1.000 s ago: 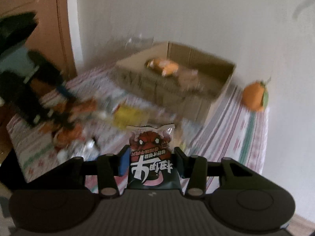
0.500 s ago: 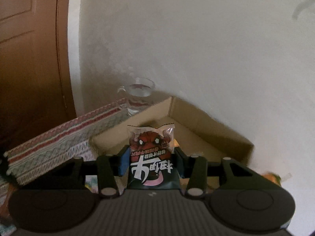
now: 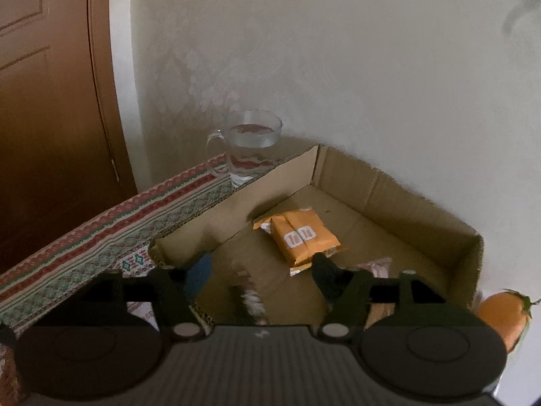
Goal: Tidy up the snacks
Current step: 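Lower the black snack bag into the box and open the right tool, then carry the brown chip bag with the left tool into the box and release it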
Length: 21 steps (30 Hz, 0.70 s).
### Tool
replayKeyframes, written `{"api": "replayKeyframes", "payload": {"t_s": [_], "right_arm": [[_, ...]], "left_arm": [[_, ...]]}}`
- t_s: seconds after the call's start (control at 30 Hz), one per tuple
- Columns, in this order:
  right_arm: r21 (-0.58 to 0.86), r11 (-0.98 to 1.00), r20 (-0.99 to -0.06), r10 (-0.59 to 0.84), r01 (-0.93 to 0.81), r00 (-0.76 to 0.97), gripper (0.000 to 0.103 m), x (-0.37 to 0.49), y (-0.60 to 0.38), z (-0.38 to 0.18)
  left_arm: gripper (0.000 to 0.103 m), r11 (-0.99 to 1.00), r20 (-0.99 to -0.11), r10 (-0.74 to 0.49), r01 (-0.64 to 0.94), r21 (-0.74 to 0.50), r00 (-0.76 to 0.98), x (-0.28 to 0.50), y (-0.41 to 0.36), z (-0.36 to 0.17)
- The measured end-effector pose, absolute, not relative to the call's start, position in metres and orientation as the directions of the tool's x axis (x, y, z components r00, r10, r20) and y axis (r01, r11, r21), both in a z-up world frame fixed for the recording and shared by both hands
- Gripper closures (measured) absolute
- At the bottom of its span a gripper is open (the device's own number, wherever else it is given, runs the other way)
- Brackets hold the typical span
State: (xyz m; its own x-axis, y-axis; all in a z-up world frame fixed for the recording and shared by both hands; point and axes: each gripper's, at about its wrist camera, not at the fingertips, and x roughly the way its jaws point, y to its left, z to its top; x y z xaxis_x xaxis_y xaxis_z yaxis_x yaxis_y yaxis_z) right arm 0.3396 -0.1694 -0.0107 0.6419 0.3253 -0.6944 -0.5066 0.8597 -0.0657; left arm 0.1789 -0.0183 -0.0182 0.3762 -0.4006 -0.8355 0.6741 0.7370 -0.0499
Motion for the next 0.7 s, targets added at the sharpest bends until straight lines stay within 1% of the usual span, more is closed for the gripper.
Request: {"api": "replayKeyframes", "payload": {"t_s": [0.03, 0.07, 0.1, 0.17, 0.3, 0.5, 0.7], "right_arm": [[-0.063, 0.863, -0.695, 0.322, -0.501, 0.643, 0.029, 0.338, -0.169, -0.01], [-0.057, 0.868, -0.696, 0.32, -0.494, 0.642, 0.026, 0.333, -0.172, -0.008], [-0.054, 0.87, -0.695, 0.319, -0.489, 0.645, 0.021, 0.326, -0.175, -0.005], [-0.058, 0.875, -0.687, 0.314, -0.48, 0.655, 0.017, 0.312, -0.18, -0.002], [-0.038, 0.875, -0.692, 0.326, -0.482, 0.644, 0.016, 0.283, -0.191, -0.001], [-0.066, 0.888, -0.704, 0.281, -0.455, 0.652, 0.016, 0.253, -0.208, 0.0], [-0.073, 0.906, -0.701, 0.25, -0.416, 0.668, 0.012, 0.234, -0.219, -0.003]], "left_arm": [[0.047, 0.739, -0.834, -0.401, 0.672, -0.051, 0.378, 0.18, -0.018, -0.018], [0.047, 0.74, -0.833, -0.402, 0.671, -0.051, 0.38, 0.18, -0.018, -0.018], [0.047, 0.74, -0.832, -0.402, 0.671, -0.049, 0.382, 0.181, -0.019, -0.017], [0.047, 0.74, -0.829, -0.403, 0.671, -0.046, 0.388, 0.183, -0.019, -0.016], [0.047, 0.74, -0.827, -0.399, 0.671, -0.036, 0.396, 0.189, -0.022, -0.013], [0.047, 0.751, -0.823, -0.389, 0.66, -0.022, 0.415, 0.203, -0.024, -0.006], [0.047, 0.756, -0.808, -0.381, 0.654, 0.007, 0.449, 0.229, -0.036, 0.012]]}}
